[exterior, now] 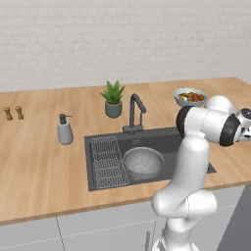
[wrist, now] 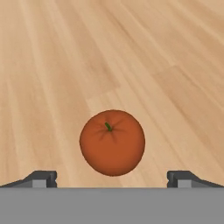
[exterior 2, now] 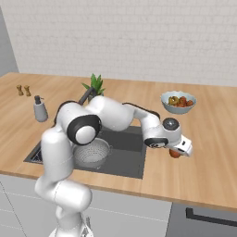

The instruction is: Put the colander in the sink, put the orange in the colander, and turn on the sink faucet and pour water over the colander.

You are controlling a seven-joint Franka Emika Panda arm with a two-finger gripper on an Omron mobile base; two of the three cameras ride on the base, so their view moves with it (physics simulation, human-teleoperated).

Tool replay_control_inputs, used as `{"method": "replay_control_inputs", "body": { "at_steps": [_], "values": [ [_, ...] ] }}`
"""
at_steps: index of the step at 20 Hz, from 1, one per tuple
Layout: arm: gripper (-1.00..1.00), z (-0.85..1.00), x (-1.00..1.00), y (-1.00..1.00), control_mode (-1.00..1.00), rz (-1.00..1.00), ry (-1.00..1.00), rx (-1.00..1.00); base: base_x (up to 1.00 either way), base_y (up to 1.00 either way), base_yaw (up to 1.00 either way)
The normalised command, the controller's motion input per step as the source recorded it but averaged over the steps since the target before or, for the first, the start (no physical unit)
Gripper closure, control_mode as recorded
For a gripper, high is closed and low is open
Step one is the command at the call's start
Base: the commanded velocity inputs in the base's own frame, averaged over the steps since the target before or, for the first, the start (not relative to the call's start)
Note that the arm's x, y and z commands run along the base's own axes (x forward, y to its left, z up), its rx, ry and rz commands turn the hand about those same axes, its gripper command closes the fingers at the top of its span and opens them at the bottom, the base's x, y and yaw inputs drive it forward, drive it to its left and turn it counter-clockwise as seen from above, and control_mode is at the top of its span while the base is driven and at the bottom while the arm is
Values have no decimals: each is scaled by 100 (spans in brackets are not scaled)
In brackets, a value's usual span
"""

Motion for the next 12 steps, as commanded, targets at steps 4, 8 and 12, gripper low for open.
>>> {"method": "replay_control_inputs", "body": {
  "at_steps": [4, 8, 12],
  "values": [
    [-100, -9, 17, 0, -100, 1, 0, 0, 0, 0, 0],
    [-100, -16, 6, 0, -100, 0, 0, 0, 0, 0, 0],
    [-100, -20, 2, -1, -100, 0, 0, 0, 0, 0, 0]
  ]
}}
